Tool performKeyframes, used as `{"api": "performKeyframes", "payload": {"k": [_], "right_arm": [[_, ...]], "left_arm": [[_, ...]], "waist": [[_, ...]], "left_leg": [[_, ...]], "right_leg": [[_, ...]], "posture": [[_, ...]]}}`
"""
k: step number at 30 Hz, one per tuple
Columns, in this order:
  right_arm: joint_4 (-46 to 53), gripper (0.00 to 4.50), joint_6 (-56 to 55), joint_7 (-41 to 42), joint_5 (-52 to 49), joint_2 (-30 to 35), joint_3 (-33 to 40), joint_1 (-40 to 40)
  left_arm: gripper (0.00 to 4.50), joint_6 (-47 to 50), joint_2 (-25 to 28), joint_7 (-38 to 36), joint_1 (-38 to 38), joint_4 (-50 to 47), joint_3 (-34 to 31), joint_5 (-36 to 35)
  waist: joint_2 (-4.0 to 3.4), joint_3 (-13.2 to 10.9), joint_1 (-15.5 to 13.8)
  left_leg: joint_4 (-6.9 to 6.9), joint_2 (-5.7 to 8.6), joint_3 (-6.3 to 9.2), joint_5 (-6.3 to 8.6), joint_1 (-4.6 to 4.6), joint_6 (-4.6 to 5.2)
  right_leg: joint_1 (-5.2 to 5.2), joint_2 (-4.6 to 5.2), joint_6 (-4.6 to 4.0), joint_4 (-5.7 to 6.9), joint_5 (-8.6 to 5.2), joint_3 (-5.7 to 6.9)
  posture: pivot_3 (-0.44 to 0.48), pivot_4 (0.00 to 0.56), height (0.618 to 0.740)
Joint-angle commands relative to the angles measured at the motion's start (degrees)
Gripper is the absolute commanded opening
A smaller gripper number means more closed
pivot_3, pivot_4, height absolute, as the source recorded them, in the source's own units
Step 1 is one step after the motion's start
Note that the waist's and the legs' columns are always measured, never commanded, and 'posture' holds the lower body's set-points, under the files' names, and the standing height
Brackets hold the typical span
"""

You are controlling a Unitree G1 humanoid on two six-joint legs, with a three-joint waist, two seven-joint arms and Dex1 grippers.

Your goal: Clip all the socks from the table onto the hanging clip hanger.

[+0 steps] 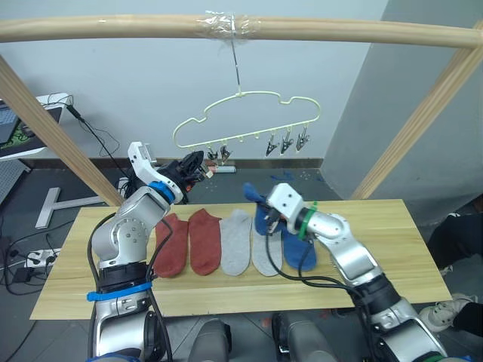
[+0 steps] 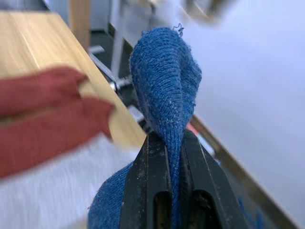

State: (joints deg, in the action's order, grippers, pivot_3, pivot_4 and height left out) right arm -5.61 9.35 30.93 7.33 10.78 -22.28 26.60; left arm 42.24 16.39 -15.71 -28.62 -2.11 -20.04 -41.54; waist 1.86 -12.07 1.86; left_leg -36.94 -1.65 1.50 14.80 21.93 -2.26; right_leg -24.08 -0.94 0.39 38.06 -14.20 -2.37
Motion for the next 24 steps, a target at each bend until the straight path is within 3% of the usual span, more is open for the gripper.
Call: {"api": "performKeyframes", "payload": {"k": [1,24], "right_arm": [[-1.66,0.02,-2.09,-1.04,1.42,-1.63,-1.19,1.69],[-11.46,0.02,-5.23,-2.13,1.5,-10.82,-0.24,10.73]], "left_arm": [[0.0,1.37,0.12,1.55,1.41,-2.24,-0.73,-0.91],[0.0,2.57,-2.01,3.56,3.2,-7.22,1.77,-3.36]], "waist": [[0.0,0.0,-0.2],[-0.02,-0.11,-0.15]], "left_leg": [[0.0,0.01,0.01,0.0,0.0,0.0],[0.02,0.0,0.15,0.0,0.02,0.0]], "right_leg": [[0.0,0.01,0.0,0.0,0.0,-0.01],[-0.02,0.05,-0.01,-0.03,0.0,-0.02]], "posture": [[0.069,0.213,0.74],[0.073,0.227,0.74]]}}
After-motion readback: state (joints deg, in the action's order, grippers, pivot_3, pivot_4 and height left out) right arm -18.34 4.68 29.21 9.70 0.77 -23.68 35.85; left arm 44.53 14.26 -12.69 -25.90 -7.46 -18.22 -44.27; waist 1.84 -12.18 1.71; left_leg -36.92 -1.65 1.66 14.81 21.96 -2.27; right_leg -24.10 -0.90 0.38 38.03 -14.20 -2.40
